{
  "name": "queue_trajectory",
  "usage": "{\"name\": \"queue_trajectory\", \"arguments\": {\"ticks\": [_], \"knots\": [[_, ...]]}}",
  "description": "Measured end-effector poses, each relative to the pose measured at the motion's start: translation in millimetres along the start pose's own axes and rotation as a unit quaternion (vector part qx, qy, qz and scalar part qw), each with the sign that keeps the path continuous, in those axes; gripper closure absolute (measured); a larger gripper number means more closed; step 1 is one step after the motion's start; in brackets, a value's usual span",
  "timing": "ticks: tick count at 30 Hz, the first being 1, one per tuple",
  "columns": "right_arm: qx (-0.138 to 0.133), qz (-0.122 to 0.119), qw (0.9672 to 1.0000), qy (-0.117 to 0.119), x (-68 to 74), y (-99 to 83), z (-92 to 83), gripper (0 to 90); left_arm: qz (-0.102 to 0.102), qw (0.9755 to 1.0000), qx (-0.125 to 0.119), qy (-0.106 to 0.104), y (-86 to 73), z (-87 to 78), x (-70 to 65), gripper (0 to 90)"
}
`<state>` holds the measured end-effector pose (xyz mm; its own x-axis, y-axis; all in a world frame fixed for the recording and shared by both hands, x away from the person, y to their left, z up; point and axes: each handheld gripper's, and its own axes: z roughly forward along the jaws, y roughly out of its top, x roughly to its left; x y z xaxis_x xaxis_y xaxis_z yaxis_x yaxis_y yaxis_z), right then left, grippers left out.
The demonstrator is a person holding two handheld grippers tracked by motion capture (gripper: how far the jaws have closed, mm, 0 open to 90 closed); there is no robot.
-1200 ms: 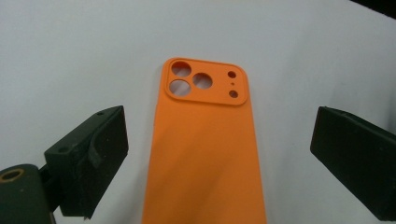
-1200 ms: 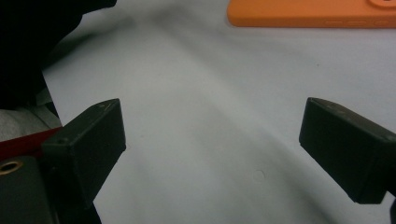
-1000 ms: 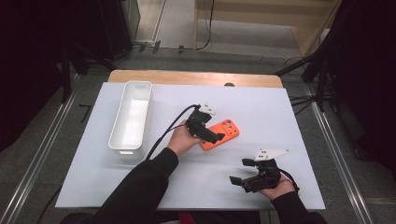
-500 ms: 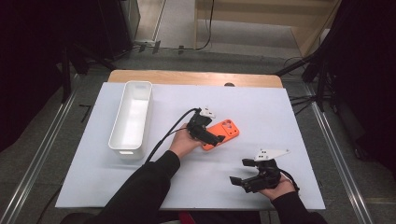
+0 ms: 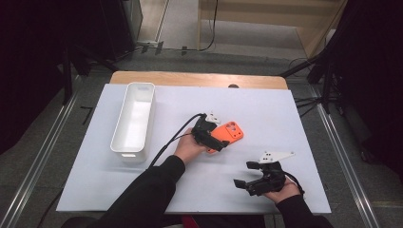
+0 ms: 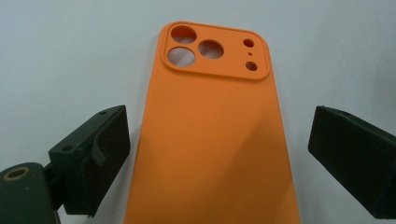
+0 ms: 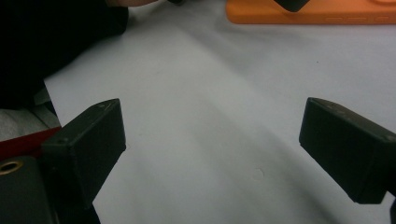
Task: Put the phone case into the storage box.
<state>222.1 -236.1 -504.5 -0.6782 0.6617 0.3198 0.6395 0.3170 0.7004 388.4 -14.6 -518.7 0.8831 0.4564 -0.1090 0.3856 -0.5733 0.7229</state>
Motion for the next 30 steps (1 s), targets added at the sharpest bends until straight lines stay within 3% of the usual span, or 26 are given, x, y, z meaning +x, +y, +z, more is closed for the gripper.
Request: {"name": "queue_trajectory", "arguments": {"ticks": [10,21,30], "knots": [[0.0,-0.002,1.0,0.001,0.0,0.2,0.4,5.9,0.011,0.9999,0.004,0.005,-1.2,5.8,-1.4,6.6],[0.002,0.0,1.0,0.001,0.3,-0.2,0.3,5.9,0.048,0.9976,0.022,0.045,-1.4,8.2,-8.8,12.8],[0.005,0.001,1.0,0.0,0.7,-0.4,0.6,5.9,0.051,0.9972,0.022,0.049,-1.5,8.5,-10.0,13.8]]}}
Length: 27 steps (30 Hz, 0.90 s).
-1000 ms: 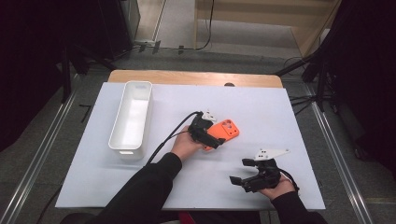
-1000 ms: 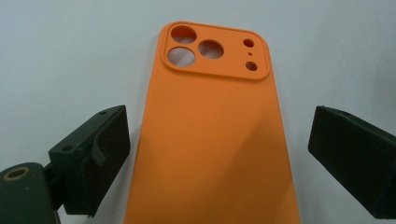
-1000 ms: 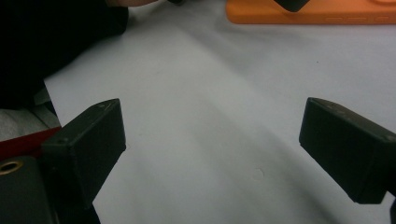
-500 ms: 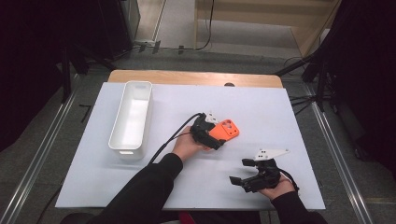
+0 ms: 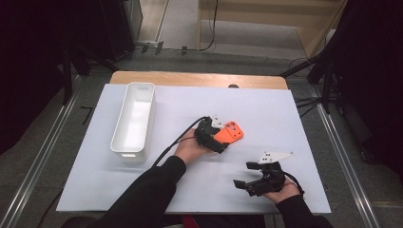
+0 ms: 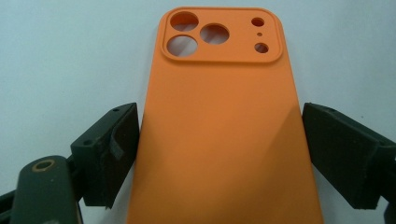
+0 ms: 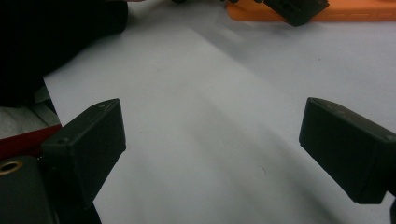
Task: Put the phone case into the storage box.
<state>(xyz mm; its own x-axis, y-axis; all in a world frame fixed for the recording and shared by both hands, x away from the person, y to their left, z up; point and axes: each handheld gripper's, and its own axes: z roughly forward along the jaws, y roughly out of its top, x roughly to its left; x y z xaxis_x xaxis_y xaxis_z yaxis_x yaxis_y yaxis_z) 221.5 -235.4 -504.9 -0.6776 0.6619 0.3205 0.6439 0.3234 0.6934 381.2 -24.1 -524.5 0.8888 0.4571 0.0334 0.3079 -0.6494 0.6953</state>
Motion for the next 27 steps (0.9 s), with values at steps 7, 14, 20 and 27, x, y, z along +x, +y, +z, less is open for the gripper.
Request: {"name": "queue_trajectory", "arguments": {"ticks": [7,14,20,27], "knots": [[0.001,-0.001,1.0,-0.001,0.3,-0.3,-0.1,5.9,0.005,1.0,-0.002,0.004,-0.4,-0.5,-1.3,15.8],[0.002,-0.005,1.0,-0.001,0.2,-0.3,0.7,5.9,0.008,1.0,0.004,0.004,0.9,-0.7,-1.3,16.2],[0.002,-0.003,1.0,-0.001,0.4,-0.6,0.4,5.9,0.007,1.0,0.004,0.004,0.9,-0.8,-1.5,16.3],[0.002,-0.003,1.0,0.001,-0.2,-1.1,0.0,5.9,0.0,1.0,0.006,0.007,1.6,-1.1,-2.2,16.5]]}}
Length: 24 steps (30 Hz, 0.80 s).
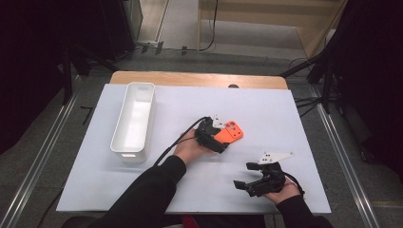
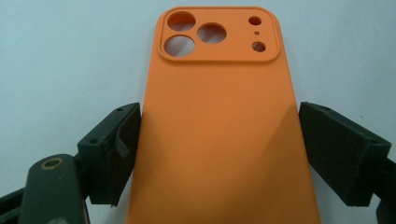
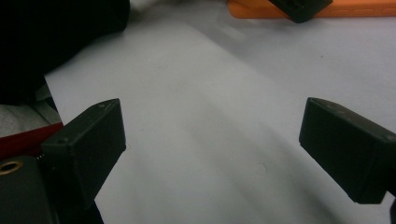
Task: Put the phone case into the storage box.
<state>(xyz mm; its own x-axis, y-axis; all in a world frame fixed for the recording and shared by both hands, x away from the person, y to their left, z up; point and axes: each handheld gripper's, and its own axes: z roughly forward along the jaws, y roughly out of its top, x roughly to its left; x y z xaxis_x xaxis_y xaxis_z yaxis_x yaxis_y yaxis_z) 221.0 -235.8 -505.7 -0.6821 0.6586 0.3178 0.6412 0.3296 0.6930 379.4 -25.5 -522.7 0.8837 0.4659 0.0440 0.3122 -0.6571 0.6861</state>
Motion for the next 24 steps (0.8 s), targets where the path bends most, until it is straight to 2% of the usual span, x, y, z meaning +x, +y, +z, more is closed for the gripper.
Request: {"name": "queue_trajectory", "arguments": {"ticks": [7,11,14,17,24], "knots": [[0.0,0.002,1.0,0.001,-0.3,-0.3,-0.6,5.9,-0.001,1.0,-0.002,-0.005,-0.4,-0.3,1.1,16.6],[-0.001,0.003,1.0,0.0,-0.7,-0.5,-1.1,5.9,-0.01,0.9999,-0.004,-0.013,0.0,-1.1,3.6,16.6],[-0.002,0.006,1.0,0.001,-0.9,-0.6,-1.3,5.9,-0.027,0.9993,-0.008,-0.027,-0.2,-2.7,8.0,16.6],[-0.002,0.005,1.0,0.002,-1.0,-0.7,-1.4,5.9,-0.037,0.9988,-0.012,-0.029,0.5,-5.8,11.9,16.6],[-0.004,0.004,1.0,0.0,-1.8,-0.5,-1.9,5.9,-0.077,0.9945,-0.033,-0.062,4.9,-18.2,18.1,16.6]]}}
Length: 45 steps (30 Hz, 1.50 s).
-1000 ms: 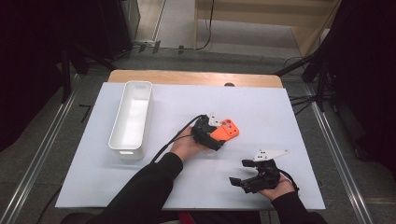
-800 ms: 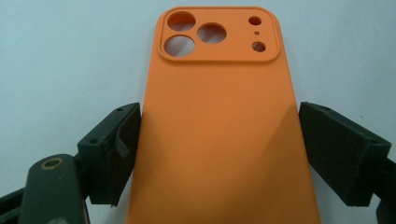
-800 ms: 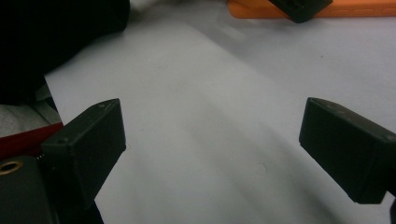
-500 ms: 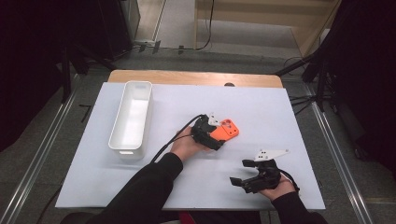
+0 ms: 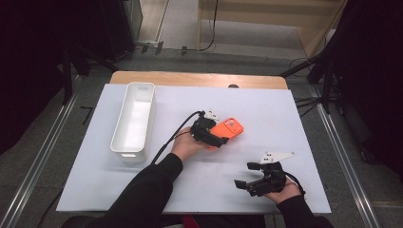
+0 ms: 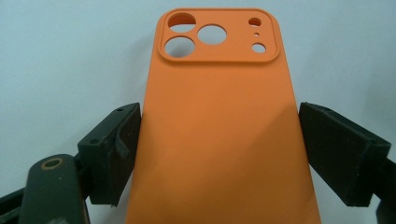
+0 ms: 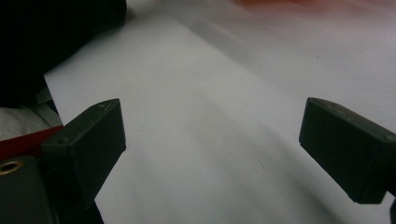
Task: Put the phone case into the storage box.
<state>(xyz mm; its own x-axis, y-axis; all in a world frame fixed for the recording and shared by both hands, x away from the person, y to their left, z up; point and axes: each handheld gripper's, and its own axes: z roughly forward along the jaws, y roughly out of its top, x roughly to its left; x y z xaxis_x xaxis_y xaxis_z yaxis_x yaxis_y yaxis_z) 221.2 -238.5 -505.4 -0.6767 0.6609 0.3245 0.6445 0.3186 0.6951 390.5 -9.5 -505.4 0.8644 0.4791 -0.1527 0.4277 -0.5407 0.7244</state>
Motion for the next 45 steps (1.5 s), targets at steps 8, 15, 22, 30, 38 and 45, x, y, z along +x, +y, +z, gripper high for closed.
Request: {"name": "queue_trajectory", "arguments": {"ticks": [8,15,22,30,38,45], "knots": [[-0.002,0.004,1.0,0.0,-0.2,0.3,-0.5,5.9,-0.052,0.9975,-0.027,-0.04,6.3,-16.1,5.7,16.5],[0.0,0.007,1.0,-0.002,-0.1,0.4,-0.3,5.9,-0.082,0.993,-0.052,-0.067,12.1,-34.2,10.8,16.5],[-0.002,0.006,1.0,-0.006,-1.4,0.1,-0.6,5.9,-0.111,0.9877,-0.063,-0.091,14.0,-49.7,13.2,16.5],[-0.003,0.008,0.9999,-0.011,-1.6,0.3,-0.7,5.9,-0.135,0.9818,-0.072,-0.112,14.1,-66.5,10.4,16.5],[-0.007,0.011,0.9998,-0.015,-2.0,0.7,-1.5,5.9,-0.167,0.9756,-0.069,-0.125,0.0,-74.5,10.3,16.5],[-0.012,0.013,0.9997,-0.019,-1.9,0.7,-3.1,5.9,-0.186,0.9704,-0.079,-0.132,-14.6,-80.0,9.1,16.4]]}}
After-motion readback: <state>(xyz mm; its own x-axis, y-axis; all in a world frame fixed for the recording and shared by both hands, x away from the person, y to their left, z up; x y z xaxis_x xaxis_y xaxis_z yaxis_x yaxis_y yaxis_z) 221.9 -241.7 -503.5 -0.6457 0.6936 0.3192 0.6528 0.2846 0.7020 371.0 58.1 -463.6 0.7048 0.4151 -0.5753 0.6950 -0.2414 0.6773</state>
